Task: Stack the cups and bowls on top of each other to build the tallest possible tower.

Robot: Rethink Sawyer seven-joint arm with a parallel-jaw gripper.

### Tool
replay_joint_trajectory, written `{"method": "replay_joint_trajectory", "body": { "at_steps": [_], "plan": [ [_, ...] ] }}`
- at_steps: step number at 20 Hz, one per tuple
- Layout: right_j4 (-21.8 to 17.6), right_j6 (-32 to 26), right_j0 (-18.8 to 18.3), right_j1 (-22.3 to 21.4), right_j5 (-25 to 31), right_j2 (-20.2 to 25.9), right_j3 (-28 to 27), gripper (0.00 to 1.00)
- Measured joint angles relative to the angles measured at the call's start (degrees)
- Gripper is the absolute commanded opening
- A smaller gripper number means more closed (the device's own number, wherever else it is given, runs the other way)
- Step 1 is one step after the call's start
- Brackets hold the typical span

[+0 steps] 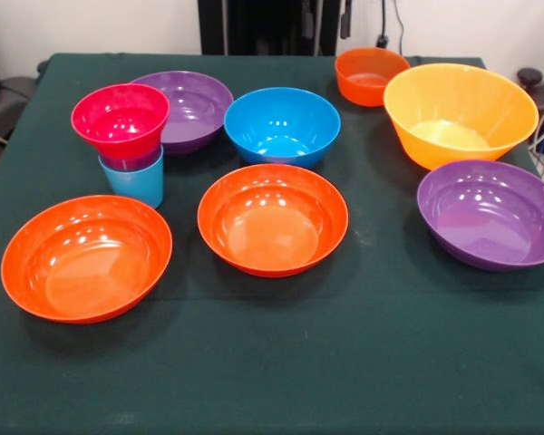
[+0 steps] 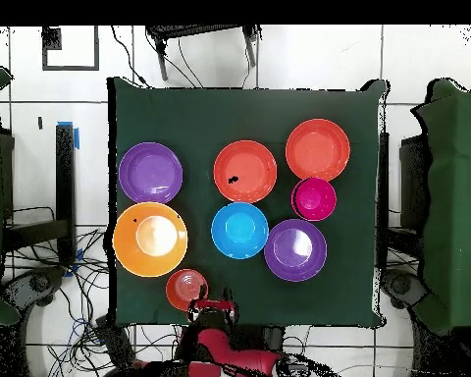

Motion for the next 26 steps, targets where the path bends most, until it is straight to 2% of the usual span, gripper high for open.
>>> {"method": "replay_joint_trajectory", "body": {
  "at_steps": [8,14,26],
  "plan": [
    [-0.3,0.0,0.9,5.4,-2.2,-1.7,-0.5,1.00],
    [-0.3,0.0,1.6,7.6,-2.7,-1.8,-1.1,1.00],
    [-0.3,0.1,2.9,6.8,-2.7,-1.8,-1.1,1.00]
  ]
}}
